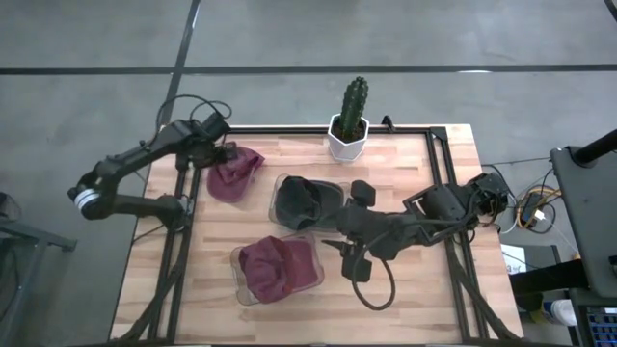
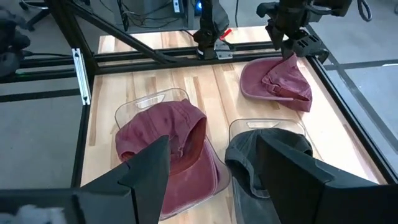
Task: Pick & Place hat
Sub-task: Put the red cap into the bottom transparent bin
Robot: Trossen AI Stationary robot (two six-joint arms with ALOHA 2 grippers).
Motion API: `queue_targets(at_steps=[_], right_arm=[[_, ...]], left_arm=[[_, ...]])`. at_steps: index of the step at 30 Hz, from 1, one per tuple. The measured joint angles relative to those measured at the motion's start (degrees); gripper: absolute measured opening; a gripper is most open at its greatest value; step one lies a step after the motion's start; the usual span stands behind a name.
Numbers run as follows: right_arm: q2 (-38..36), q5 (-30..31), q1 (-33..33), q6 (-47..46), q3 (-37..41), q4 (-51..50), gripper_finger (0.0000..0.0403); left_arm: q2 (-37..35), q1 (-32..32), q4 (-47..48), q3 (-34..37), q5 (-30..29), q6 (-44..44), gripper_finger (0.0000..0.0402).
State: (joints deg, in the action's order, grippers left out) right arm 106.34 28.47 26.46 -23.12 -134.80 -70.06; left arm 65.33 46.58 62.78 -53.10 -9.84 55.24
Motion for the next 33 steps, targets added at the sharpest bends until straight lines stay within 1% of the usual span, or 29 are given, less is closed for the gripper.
queue_targets(at_steps=[4, 8, 14, 17, 21, 24, 27, 30, 31, 33], right_arm=[[0.0, 0.0, -0.2, 0.2, 0.0, 0.0, 0.0228], [0.0, 0.0, -0.6, 0.2, 0.0, 0.1, 0.0228], [0.0, 0.0, -1.9, 0.6, -0.1, 0.1, 0.0228], [0.0, 0.0, -2.3, 0.5, -0.1, 0.1, 0.0228], [0.0, 0.0, -2.5, 0.0, -0.1, 0.1, 0.0228], [0.0, 0.0, -2.9, -0.1, -0.1, 0.1, 0.0228], [0.0, 0.0, -3.3, 0.0, -0.1, 0.4, 0.0228], [0.0, 0.0, -3.5, 0.0, -0.1, 0.6, 0.0228], [0.0, 0.0, -3.5, 0.0, -0.1, 0.6, 0.0228], [0.0, 0.0, -3.5, 0.1, -0.1, 0.7, 0.0228]], left_arm=[[1.6, 4.9, 0.5, 0.0, -0.2, -4.3, 0.0153], [3.9, 7.1, 1.4, 0.0, 0.0, -9.8, 0.0153], [9.6, 7.5, 1.7, 0.0, -0.3, -17.1, 0.0153], [12.5, 7.5, 1.9, 0.0, -1.6, -18.2, 0.0153], [15.8, 7.6, 1.5, 0.0, -1.4, -20.1, 0.0153], [18.1, 7.6, 0.7, 0.0, 0.3, -20.7, 0.0153], [19.7, 7.4, -0.3, 0.0, 3.0, -23.9, 0.0153], [20.4, 7.1, -0.2, -0.1, 3.8, -24.3, 0.0139], [20.6, 7.2, 0.0, -0.1, 3.8, -23.6, 0.0129], [20.9, 7.6, -0.3, -0.1, 3.8, -22.6, 0.0095]])
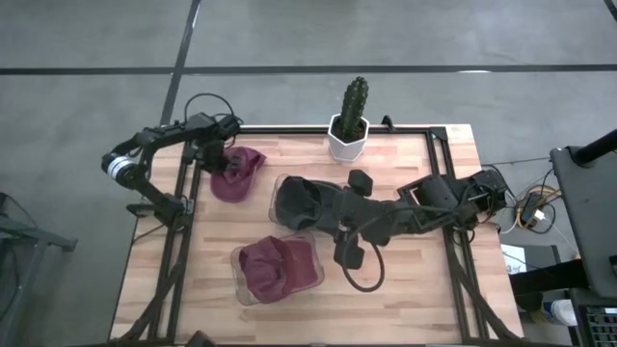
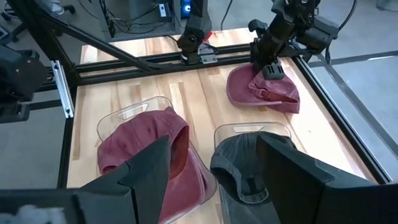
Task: Pick & Place hat
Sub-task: Put the red cap into the bottom transparent bin
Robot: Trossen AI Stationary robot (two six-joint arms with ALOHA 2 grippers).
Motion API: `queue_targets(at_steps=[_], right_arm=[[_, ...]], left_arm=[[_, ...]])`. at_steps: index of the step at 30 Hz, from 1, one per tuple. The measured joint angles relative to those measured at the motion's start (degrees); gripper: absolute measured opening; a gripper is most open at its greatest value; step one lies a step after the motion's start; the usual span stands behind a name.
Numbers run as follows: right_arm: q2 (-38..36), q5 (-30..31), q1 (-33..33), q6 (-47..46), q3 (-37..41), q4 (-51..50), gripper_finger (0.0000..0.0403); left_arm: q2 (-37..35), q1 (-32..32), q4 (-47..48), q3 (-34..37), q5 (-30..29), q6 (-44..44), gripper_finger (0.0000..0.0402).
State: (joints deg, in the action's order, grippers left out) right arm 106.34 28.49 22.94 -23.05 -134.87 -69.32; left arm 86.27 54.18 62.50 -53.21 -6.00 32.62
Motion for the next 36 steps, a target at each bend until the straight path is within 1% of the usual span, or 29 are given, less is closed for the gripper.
queue_targets(at_steps=[3, 4, 7, 13, 19, 25, 31, 33, 36], right_arm=[[0.0, 0.0, 0.0, 0.1, 0.0, 0.3, 0.0228], [0.0, 0.0, 0.0, 0.1, 0.0, 0.5, 0.0228], [0.0, 0.0, 0.0, 0.5, 0.0, 0.7, 0.0228], [0.1, 0.6, -0.3, 0.6, 0.0, 0.7, 0.0228], [0.2, 5.4, -0.5, 0.7, 0.0, 0.7, 0.0228], [0.2, 11.9, -0.7, 0.6, 0.0, 0.9, 0.0228], [0.2, 18.5, -0.8, 1.1, 0.0, 1.9, 0.0228], [0.2, 19.6, -0.9, 2.1, 0.0, 2.8, 0.0228], [0.2, 19.7, -1.4, 3.8, 0.0, 4.0, 0.0228]], left_arm=[[-0.2, 0.0, -0.8, 0.0, 0.3, -1.5, 0.0026], [-0.5, 0.0, -1.0, 0.0, 0.5, -2.2, 0.0017], [-1.7, -0.1, -1.6, 0.0, 0.8, -5.3, 0.0009], [-8.6, -0.1, -1.3, -1.1, 0.5, -2.5, 0.0007], [-18.9, -0.1, -1.0, -3.8, 0.2, 0.8, 0.0006], [-29.0, -0.1, -2.0, -4.9, 0.7, 4.4, 0.0006], [-38.4, -0.1, -8.9, -4.8, 2.2, 10.0, 0.0006], [-41.2, -0.2, -12.1, -4.8, 2.5, 11.4, 0.0006], [-44.5, -0.3, -15.9, -4.8, 3.7, 14.3, 0.0006]])
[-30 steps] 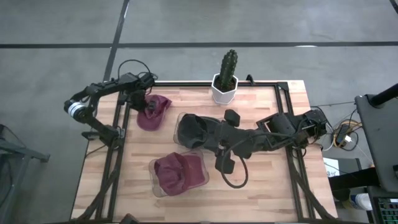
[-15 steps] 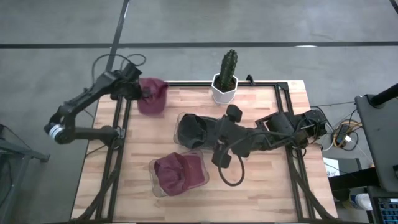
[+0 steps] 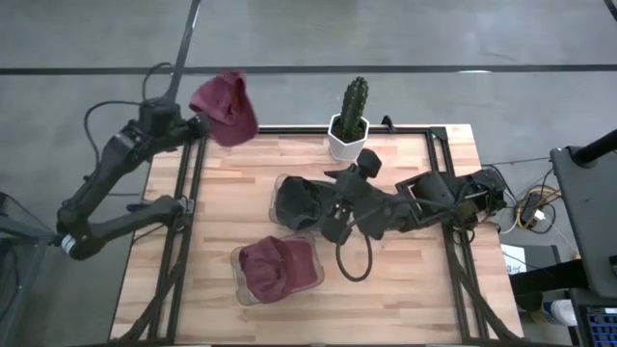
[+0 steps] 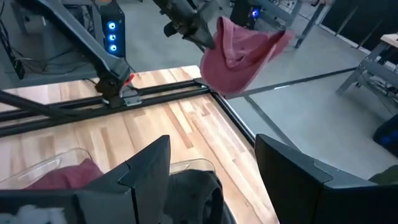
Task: Pick & Place hat
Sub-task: Put the red cap into the bottom transparent bin
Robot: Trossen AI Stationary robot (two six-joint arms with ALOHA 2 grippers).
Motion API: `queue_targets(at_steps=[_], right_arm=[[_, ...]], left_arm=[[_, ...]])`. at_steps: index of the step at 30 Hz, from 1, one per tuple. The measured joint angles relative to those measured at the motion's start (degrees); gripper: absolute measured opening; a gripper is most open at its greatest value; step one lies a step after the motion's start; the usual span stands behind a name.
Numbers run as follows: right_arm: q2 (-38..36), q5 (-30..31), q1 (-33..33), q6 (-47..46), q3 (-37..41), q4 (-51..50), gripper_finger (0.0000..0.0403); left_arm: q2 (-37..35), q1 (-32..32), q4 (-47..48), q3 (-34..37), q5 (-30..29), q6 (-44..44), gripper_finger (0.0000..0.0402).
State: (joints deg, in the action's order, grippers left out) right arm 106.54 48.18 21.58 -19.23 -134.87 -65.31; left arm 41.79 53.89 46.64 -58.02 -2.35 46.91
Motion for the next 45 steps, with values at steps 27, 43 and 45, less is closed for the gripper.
queue_targets(at_steps=[27, 43, 45], right_arm=[[0.4, 0.9, -12.0, 15.8, 0.2, 24.4, 0.0228], [0.4, -1.9, -17.3, 22.7, 1.1, 32.6, 0.0228], [0.4, -3.7, -17.9, 21.6, 1.2, 31.5, 0.0228]], left_arm=[[0.1, -21.8, -37.0, 0.1, -0.4, 10.2, 0.0006], [9.6, -36.2, -53.0, 0.1, -10.0, 13.9, 0.0006], [10.4, -37.5, -53.3, 0.1, -10.7, 14.3, 0.0006]])
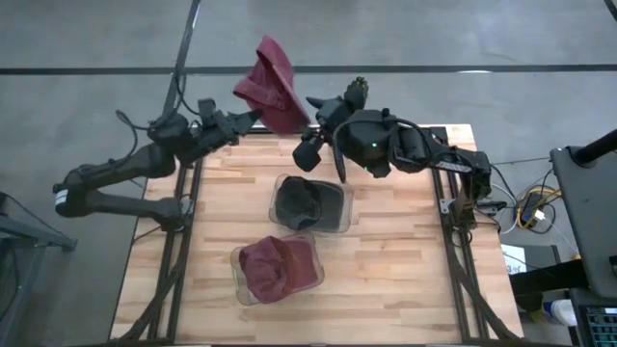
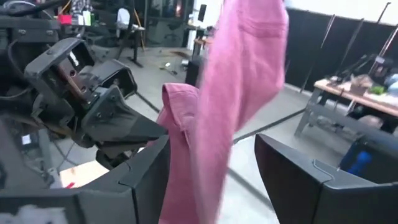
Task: Pick & Place hat
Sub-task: Put the red cap into the bottom transparent bin
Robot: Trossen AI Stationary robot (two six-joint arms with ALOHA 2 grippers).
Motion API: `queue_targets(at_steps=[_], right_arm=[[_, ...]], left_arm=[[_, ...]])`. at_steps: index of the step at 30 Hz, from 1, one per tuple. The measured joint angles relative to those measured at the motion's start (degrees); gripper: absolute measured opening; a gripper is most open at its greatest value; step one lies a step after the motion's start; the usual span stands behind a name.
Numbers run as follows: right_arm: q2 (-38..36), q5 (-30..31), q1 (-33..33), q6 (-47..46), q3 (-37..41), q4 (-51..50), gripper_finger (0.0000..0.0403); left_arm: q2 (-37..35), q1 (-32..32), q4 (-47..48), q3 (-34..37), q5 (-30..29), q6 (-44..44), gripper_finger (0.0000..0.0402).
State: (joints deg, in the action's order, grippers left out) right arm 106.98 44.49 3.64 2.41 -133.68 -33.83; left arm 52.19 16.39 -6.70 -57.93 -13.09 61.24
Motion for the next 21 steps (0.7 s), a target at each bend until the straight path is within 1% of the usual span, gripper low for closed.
queue_targets(at_steps=[3, 6, 9, 13, 14, 19, 21], right_arm=[[0.0, -0.8, -0.4, -3.1, 0.1, -2.4, 0.0219], [0.0, -0.9, -0.5, -3.5, 0.1, -4.5, 0.0188], [0.0, -1.0, -0.7, -3.3, 0.1, -5.6, 0.0133], [0.0, -0.8, -1.0, -2.0, 0.1, -6.3, 0.0035], [-0.1, -1.4, -1.0, -1.6, 0.1, -6.1, 0.0024], [-0.4, -4.2, -1.0, -2.5, 0.0, -5.9, 0.0012], [-0.6, -5.2, -1.0, -2.7, -0.1, -6.1, 0.0011]], left_arm=[[1.0, -1.8, 0.1, 0.0, -1.3, 0.1, 0.0006], [1.8, -3.4, -1.4, 0.0, -2.3, 0.1, 0.0006], [2.6, -4.6, -3.5, 0.0, -3.2, 0.0, 0.0006], [3.1, -5.4, -3.8, -0.2, -4.1, -1.1, 0.0006], [3.1, -5.6, -3.8, -0.2, -4.5, -1.1, 0.0006], [3.1, -5.8, -4.2, -0.2, -4.6, -1.7, 0.0007], [3.1, -5.8, -4.4, -0.2, -4.2, -2.2, 0.0020]])
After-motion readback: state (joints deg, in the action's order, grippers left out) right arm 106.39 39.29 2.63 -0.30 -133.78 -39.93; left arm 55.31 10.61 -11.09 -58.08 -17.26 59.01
